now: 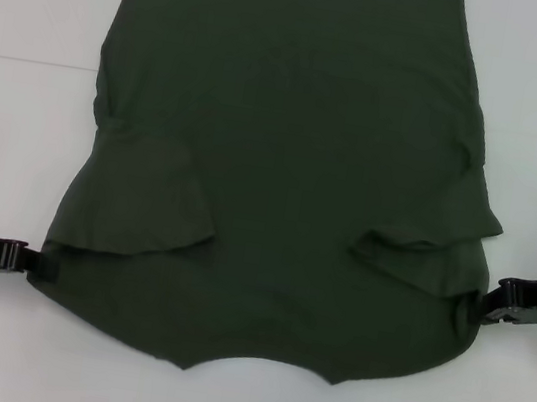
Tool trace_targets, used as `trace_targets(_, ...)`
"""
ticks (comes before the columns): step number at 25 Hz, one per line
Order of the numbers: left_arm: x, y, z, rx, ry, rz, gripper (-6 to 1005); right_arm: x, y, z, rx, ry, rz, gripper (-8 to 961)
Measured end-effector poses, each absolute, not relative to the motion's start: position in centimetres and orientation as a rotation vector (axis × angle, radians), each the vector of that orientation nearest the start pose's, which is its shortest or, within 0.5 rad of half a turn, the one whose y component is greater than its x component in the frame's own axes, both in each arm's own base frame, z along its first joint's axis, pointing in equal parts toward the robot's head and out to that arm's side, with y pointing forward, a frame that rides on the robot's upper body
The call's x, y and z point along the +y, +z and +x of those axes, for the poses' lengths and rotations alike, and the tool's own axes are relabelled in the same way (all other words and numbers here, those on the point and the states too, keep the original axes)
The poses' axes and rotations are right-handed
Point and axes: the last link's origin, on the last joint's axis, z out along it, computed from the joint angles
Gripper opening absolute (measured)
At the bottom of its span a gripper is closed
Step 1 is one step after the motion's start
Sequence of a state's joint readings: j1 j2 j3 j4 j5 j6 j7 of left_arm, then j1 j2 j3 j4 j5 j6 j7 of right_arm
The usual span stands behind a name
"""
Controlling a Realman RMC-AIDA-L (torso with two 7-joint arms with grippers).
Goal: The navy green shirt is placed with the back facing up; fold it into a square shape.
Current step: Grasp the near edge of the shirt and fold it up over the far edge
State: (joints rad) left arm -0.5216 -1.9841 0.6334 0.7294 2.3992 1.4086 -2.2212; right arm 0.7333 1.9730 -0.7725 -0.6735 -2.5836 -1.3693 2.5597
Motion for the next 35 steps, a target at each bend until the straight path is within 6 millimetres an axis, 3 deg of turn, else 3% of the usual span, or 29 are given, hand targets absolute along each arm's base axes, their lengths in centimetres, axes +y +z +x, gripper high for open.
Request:
trace_targets(9, 32.9, 5.1, -33.2, -1.699, -0.228, -2.294, 37, 37.1, 3.5, 28.6, 1.792, -0.091, -2.272, 76)
trace_targets(21, 29.4, 6.5, -32.2, -1.881, -0.289, -2.455, 37, 32.7, 3.8, 28.4, 1.827, -0.196, -2.576, 76)
trace_targets(24, 28.1, 6.5, -32.4, -1.936, -0.241, -2.489, 37, 31.3, 3.9, 28.5, 1.824, -0.235, -2.666, 76)
trace_targets(35, 24.8, 6.2, -32.5, -2.101, -0.049, -2.593, 38, 29.1, 3.4, 28.7, 1.791, -0.346, -2.822, 76)
